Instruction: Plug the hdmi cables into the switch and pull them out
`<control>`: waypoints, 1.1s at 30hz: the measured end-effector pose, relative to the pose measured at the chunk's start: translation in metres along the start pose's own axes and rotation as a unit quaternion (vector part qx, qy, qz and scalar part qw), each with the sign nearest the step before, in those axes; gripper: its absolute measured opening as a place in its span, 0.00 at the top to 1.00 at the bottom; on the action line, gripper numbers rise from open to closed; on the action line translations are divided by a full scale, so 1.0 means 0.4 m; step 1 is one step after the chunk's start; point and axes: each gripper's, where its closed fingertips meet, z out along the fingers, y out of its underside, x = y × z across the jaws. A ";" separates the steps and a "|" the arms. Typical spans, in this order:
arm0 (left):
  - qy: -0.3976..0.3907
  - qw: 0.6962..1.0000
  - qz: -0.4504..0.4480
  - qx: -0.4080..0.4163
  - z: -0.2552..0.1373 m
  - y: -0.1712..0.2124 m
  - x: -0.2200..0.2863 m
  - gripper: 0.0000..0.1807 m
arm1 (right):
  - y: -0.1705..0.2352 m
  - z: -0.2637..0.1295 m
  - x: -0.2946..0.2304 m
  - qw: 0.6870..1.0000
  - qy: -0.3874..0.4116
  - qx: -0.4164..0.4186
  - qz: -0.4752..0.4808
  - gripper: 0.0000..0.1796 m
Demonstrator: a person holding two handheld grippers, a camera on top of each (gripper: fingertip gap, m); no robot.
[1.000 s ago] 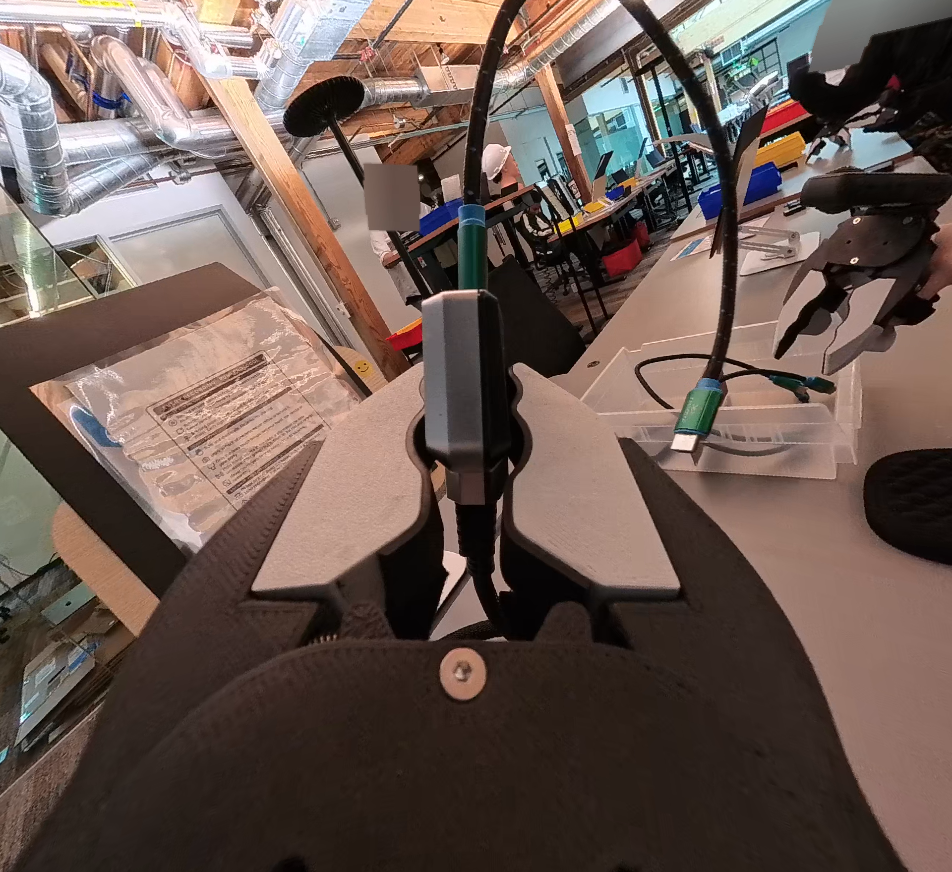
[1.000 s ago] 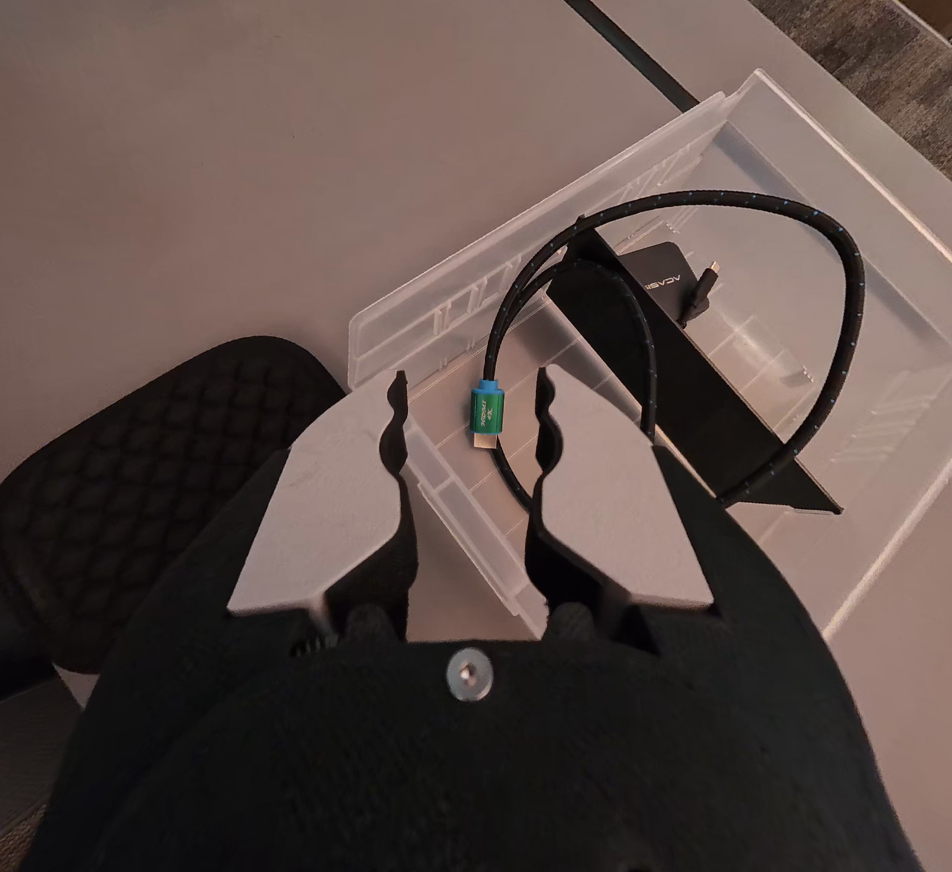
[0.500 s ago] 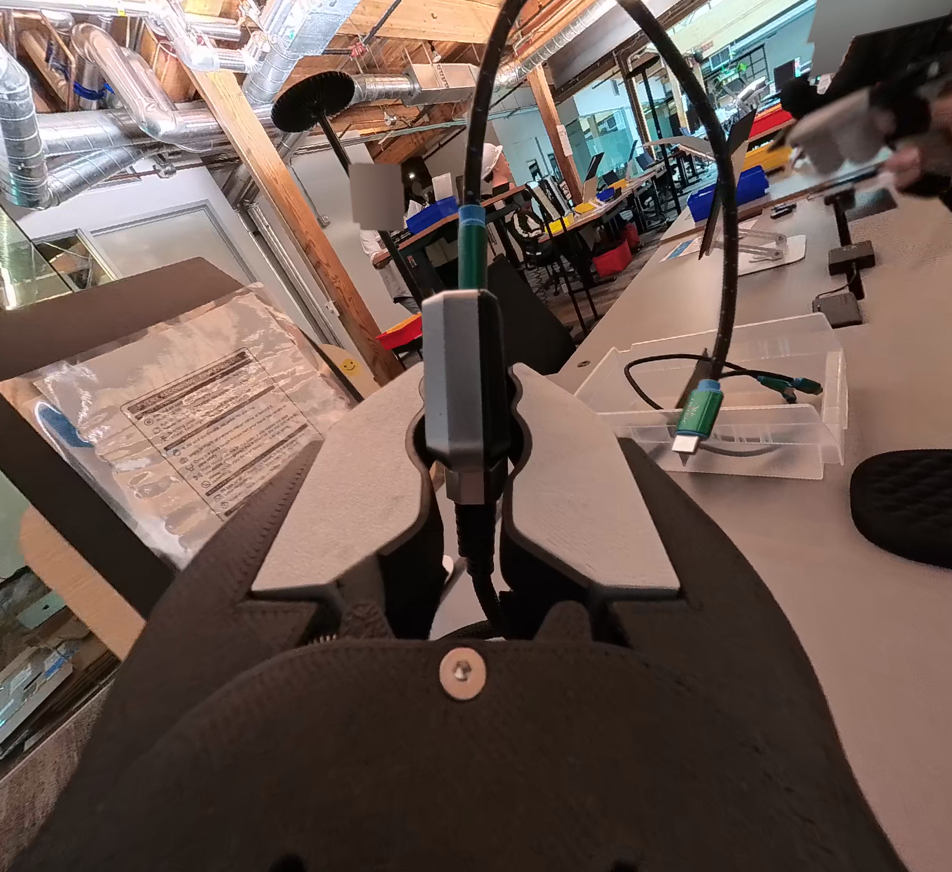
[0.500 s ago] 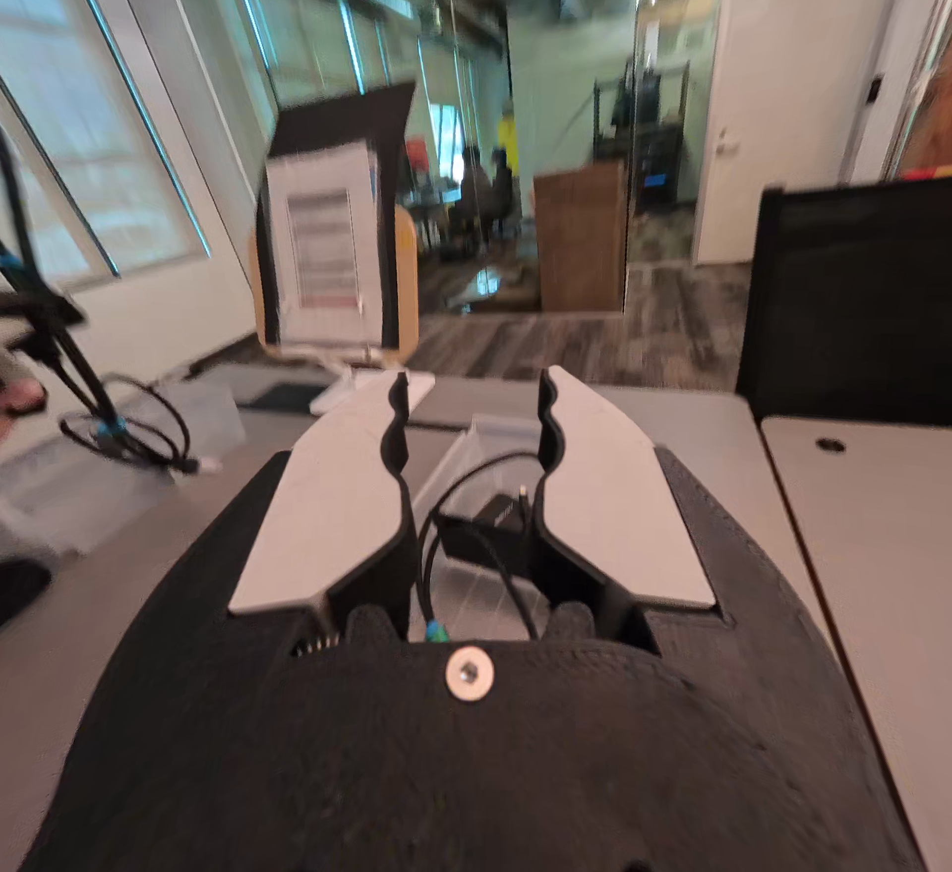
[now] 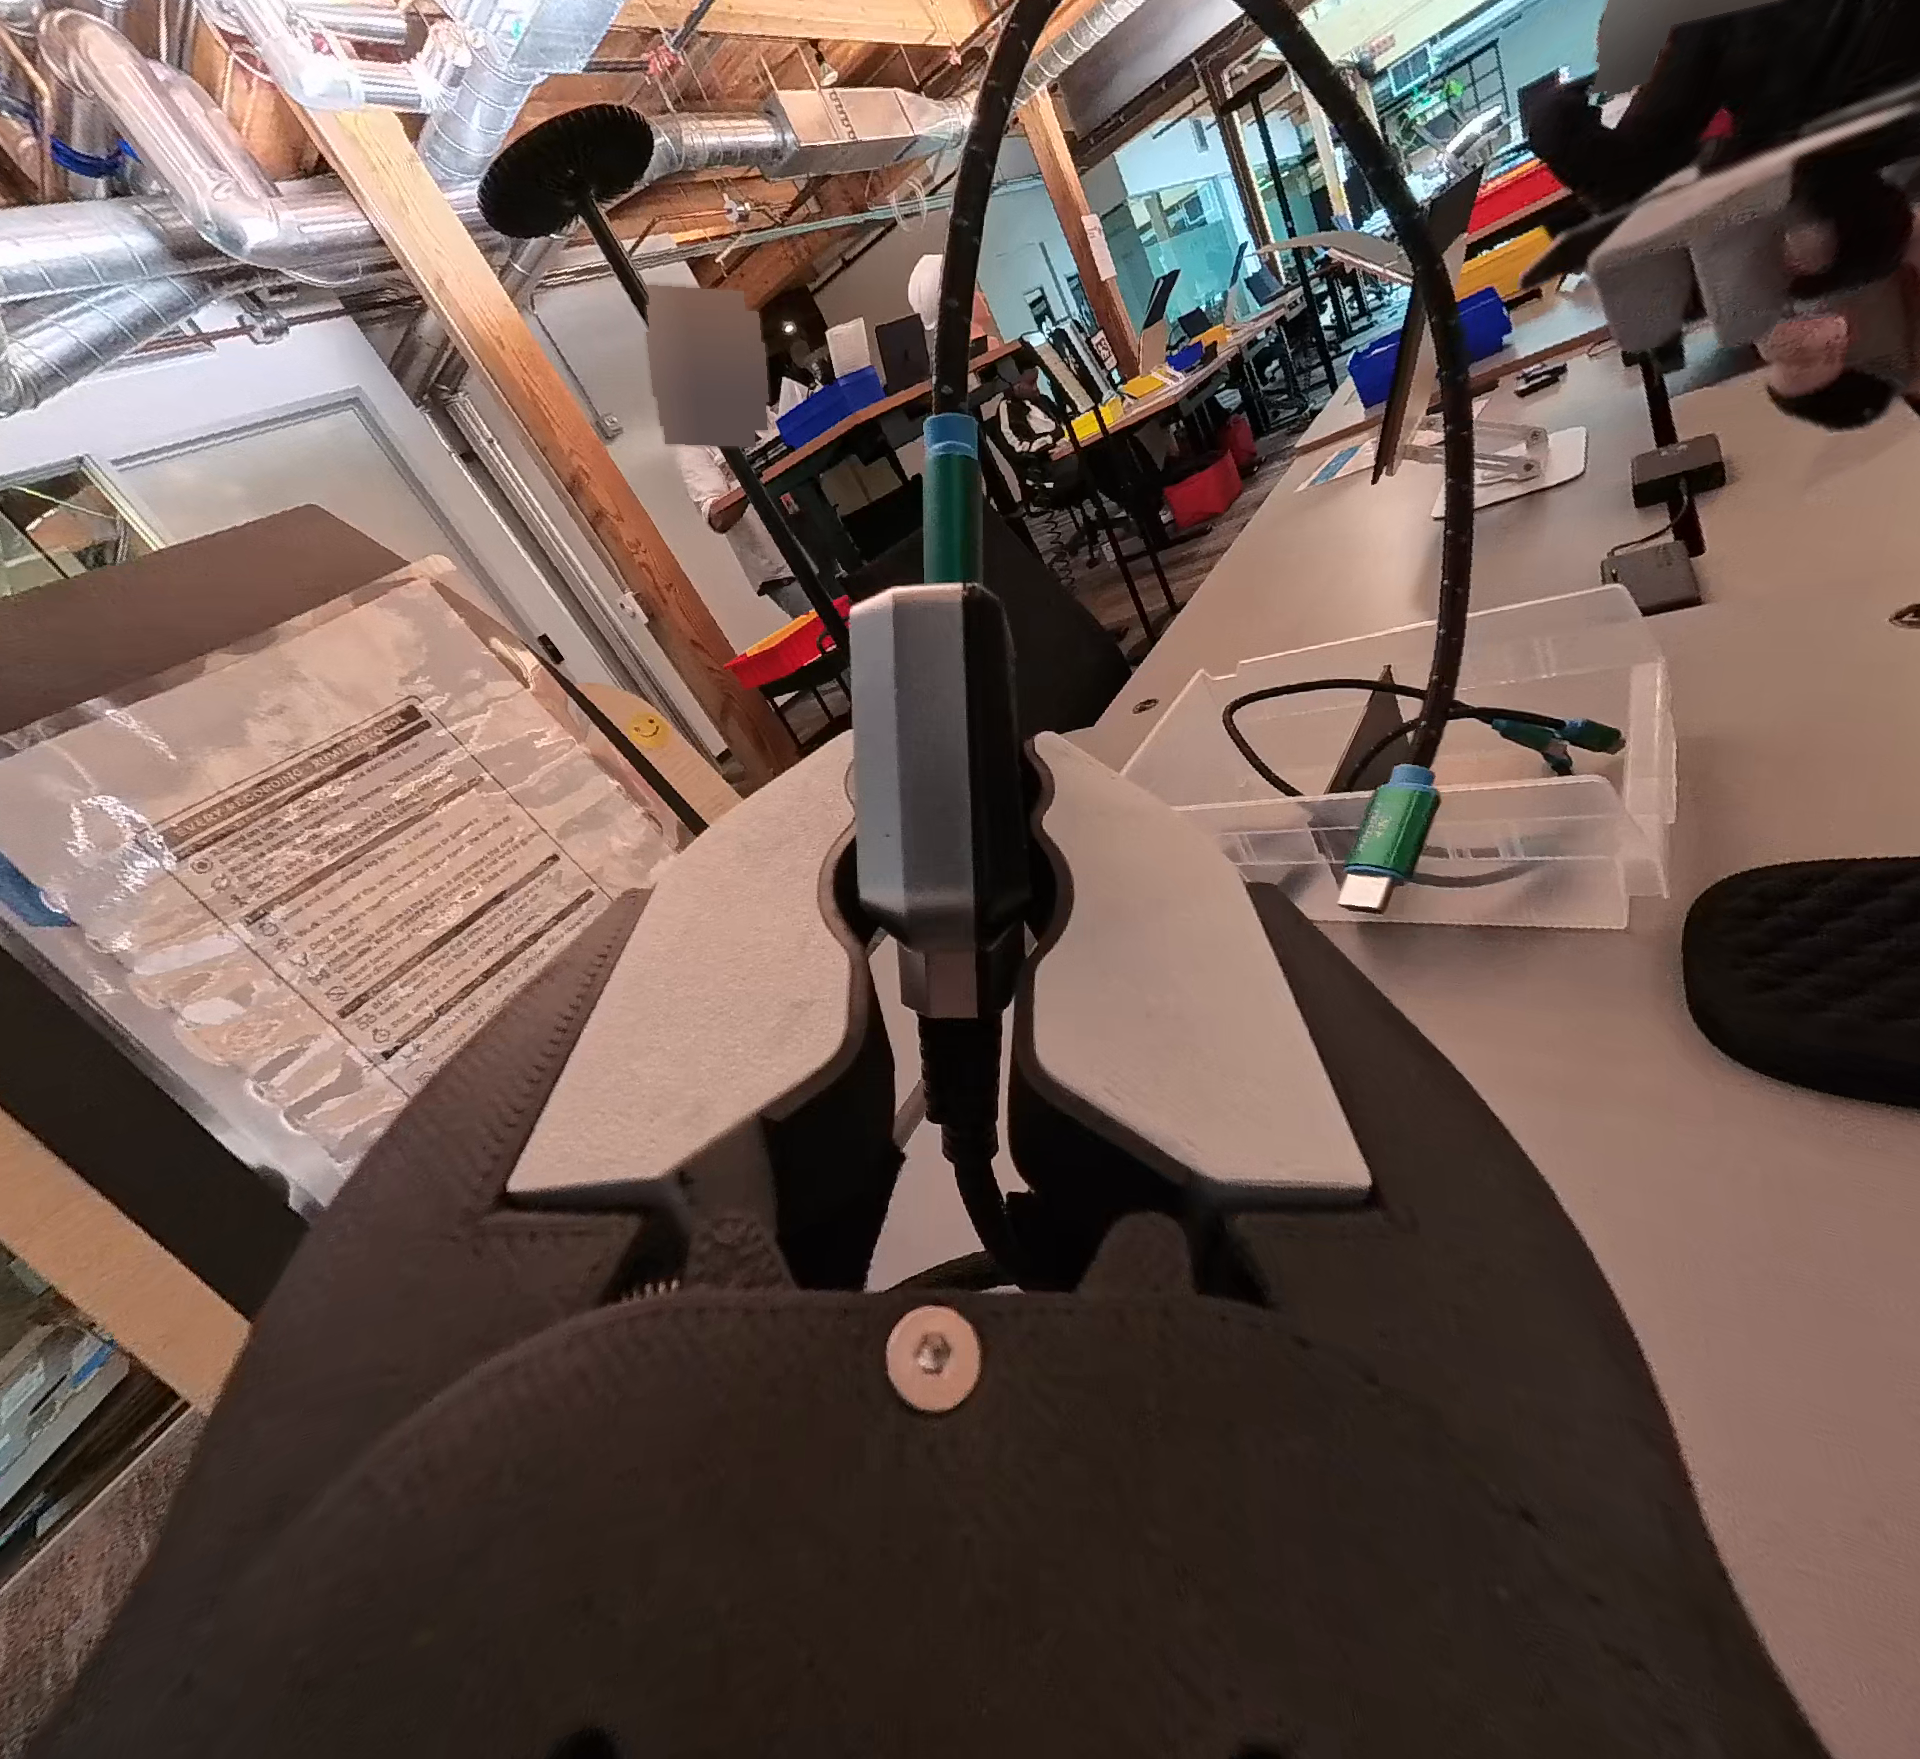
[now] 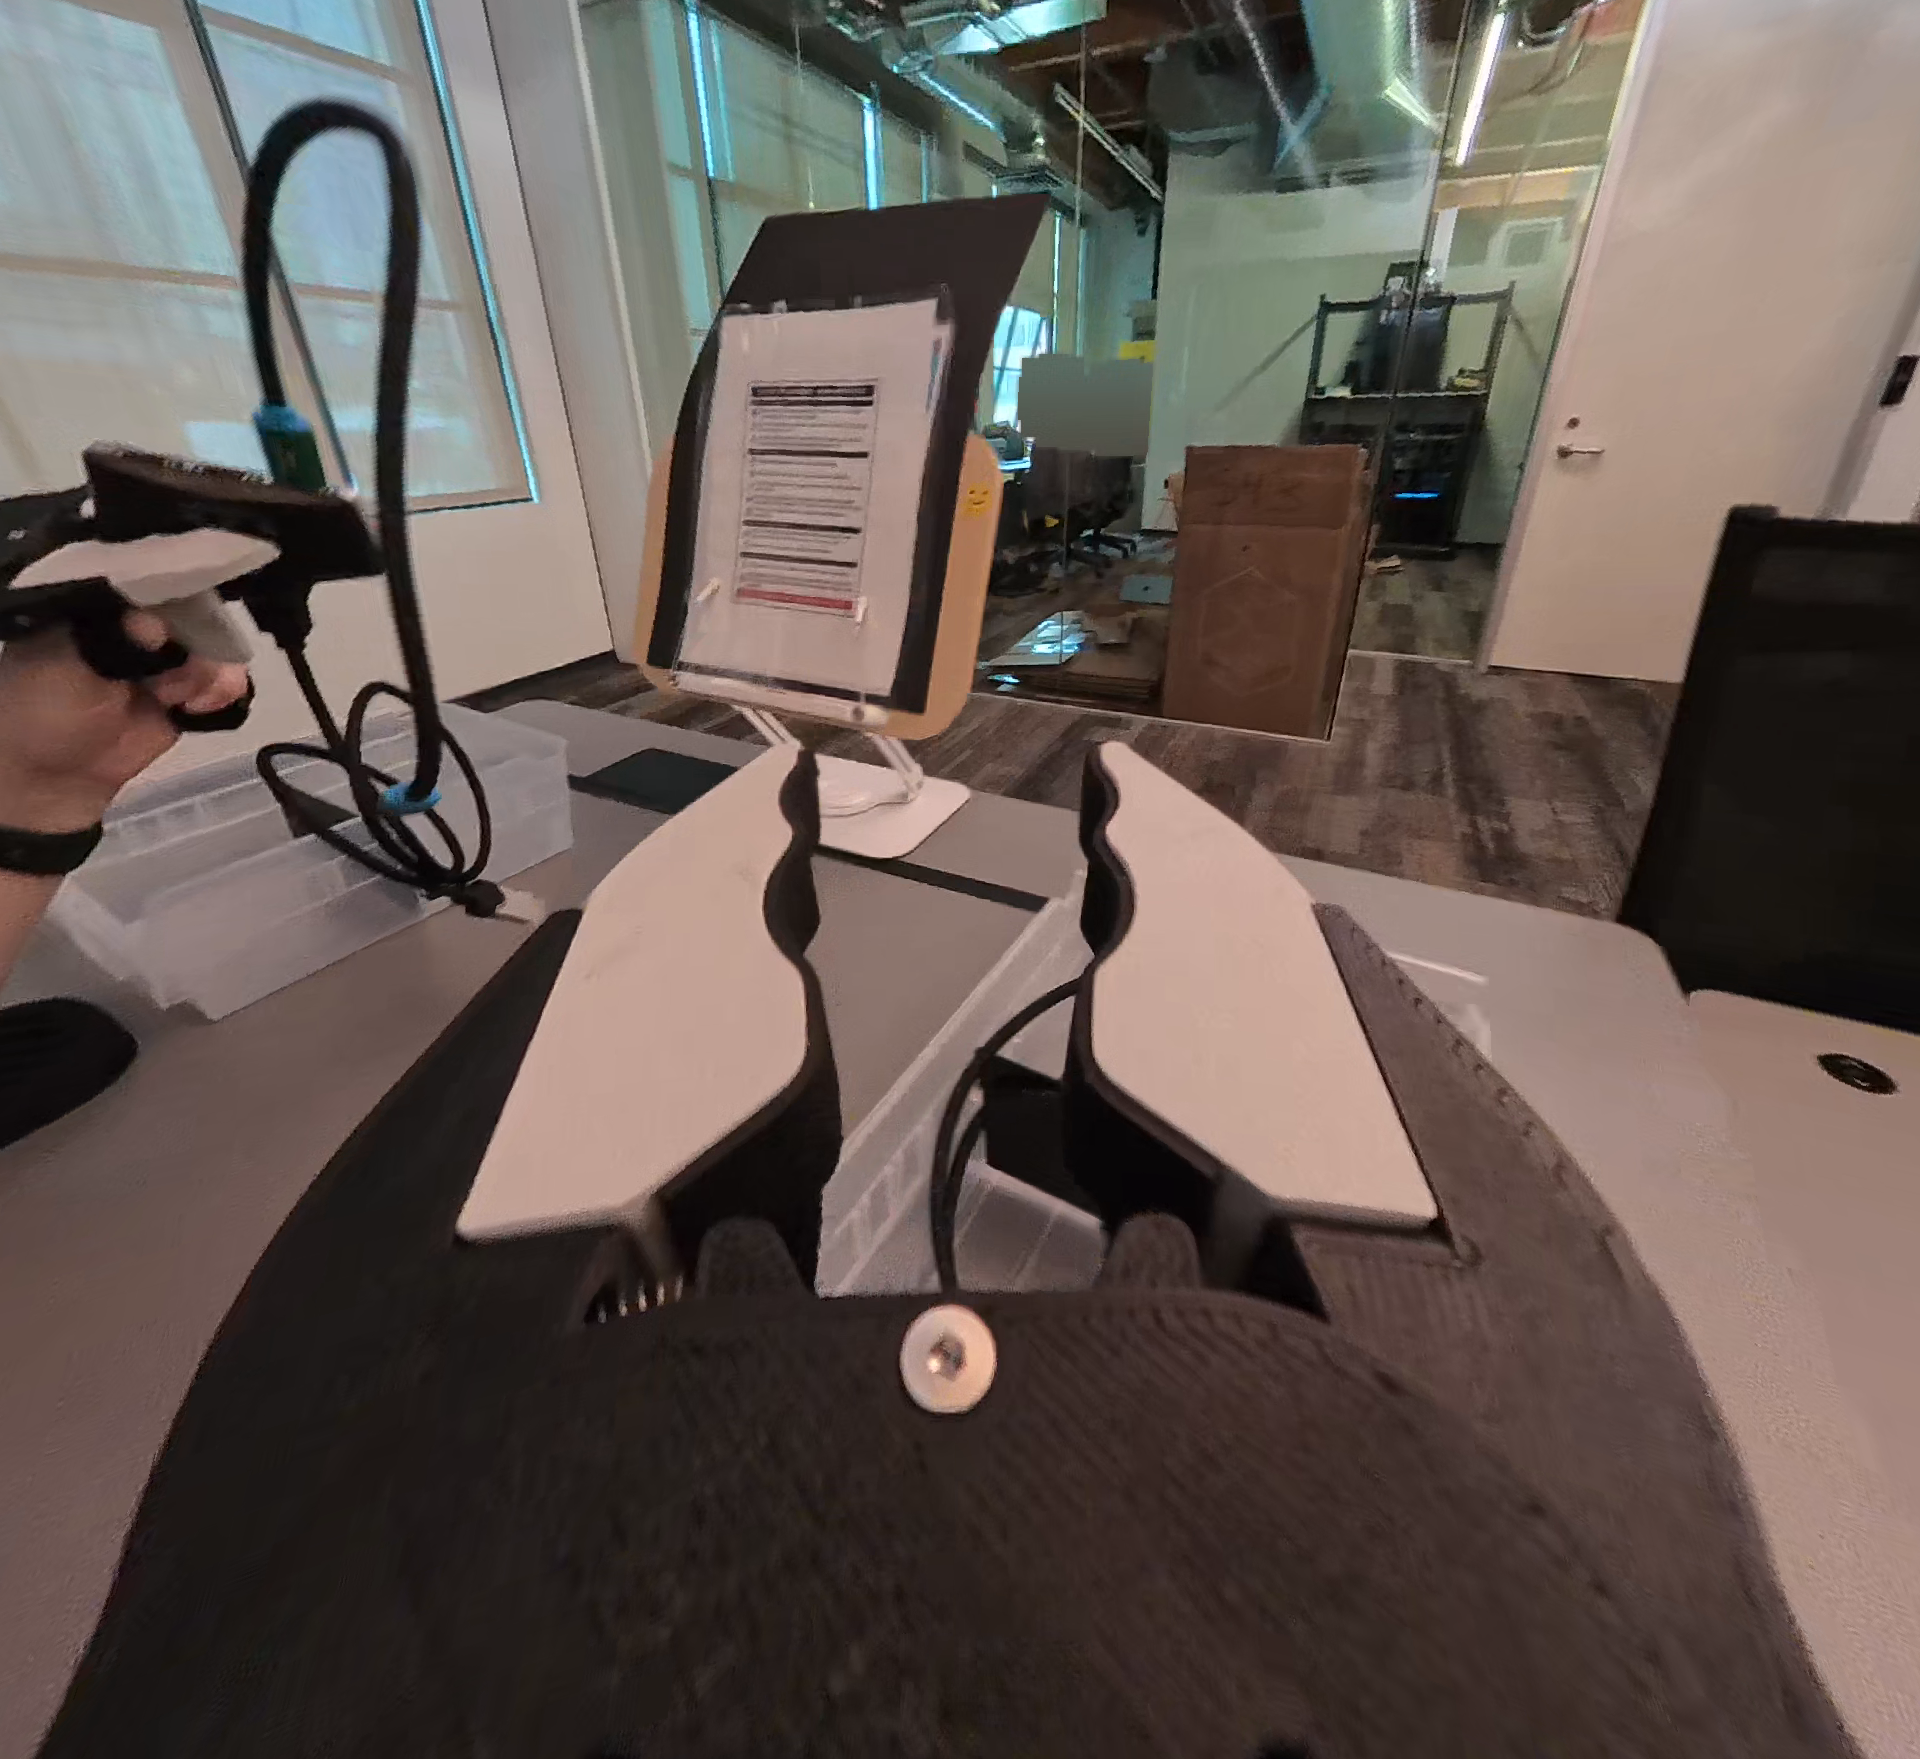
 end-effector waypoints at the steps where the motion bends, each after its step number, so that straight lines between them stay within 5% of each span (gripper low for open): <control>1: 0.000 1.000 -0.001 0.000 0.000 0.001 -0.001 0.88 | 0.016 0.003 -0.030 1.000 -0.008 0.007 -0.007 0.73; 5: -0.003 1.000 -0.003 0.002 -0.003 0.001 -0.008 0.88 | 0.024 -0.026 -0.159 0.995 -0.039 0.023 -0.085 0.75; 14: 0.002 1.000 -0.012 0.022 0.007 -0.030 -0.002 0.88 | -0.062 -0.082 -0.106 0.987 0.069 0.004 -0.142 0.91; 17: 0.015 0.999 -0.013 0.045 0.063 -0.083 -0.002 0.88 | -0.090 -0.091 -0.069 0.983 0.098 0.006 -0.158 0.99; 23: 0.005 0.994 -0.001 0.109 0.204 -0.164 -0.020 0.88 | -0.059 -0.031 -0.049 0.994 0.054 0.014 -0.091 1.00; 30: 0.013 0.994 -0.026 0.106 0.331 -0.066 -0.007 0.88 | 0.000 -0.002 -0.036 0.996 0.039 -0.033 -0.070 0.99; 33: 0.040 0.995 -0.037 0.079 0.371 -0.019 -0.003 0.88 | -0.129 -0.112 0.110 0.970 0.211 0.080 -0.093 1.00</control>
